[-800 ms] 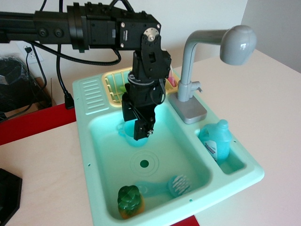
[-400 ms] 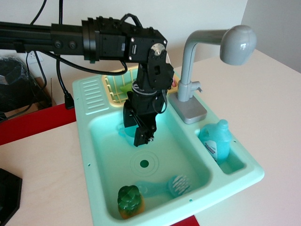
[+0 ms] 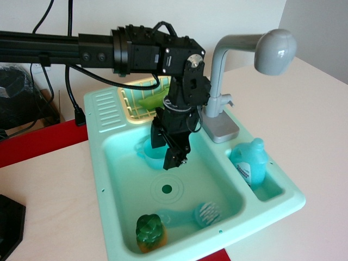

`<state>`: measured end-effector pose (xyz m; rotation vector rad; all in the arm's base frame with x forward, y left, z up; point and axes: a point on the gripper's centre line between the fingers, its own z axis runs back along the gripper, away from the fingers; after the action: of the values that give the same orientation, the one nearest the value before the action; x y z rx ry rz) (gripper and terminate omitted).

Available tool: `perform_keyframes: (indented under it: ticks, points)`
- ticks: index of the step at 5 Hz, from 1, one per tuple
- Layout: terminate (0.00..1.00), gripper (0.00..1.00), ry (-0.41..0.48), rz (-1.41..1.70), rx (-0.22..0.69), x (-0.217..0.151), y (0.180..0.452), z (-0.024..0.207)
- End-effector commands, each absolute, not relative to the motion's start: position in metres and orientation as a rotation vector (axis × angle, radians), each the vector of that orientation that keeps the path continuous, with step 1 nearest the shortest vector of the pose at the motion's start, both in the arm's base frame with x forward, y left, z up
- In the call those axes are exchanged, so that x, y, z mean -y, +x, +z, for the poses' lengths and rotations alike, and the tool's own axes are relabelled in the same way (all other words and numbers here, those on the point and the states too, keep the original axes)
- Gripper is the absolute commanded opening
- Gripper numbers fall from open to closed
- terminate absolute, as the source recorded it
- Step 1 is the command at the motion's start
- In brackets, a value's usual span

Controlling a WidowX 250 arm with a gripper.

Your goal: Put cup from sink to drying rack

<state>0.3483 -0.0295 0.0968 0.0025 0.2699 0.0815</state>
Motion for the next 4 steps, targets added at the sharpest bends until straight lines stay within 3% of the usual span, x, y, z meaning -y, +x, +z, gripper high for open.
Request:
perform_keyframes:
  ticks: [1,2,3,4]
  points:
    - [0.00,1.00,0.007,0.099,-0.232,0.0265,0.3539,0.1029]
    - [0.00,1.00,0.015,0.101,-0.238,0.0259,0.3513,0.0976]
    - [0.00,0.00,0.010,0.107,-0.212,0.0252,0.3475,0.0961]
    - [0.00,0.00,0.011,0.107,-0.208,0.0249,0.3443,0.0945]
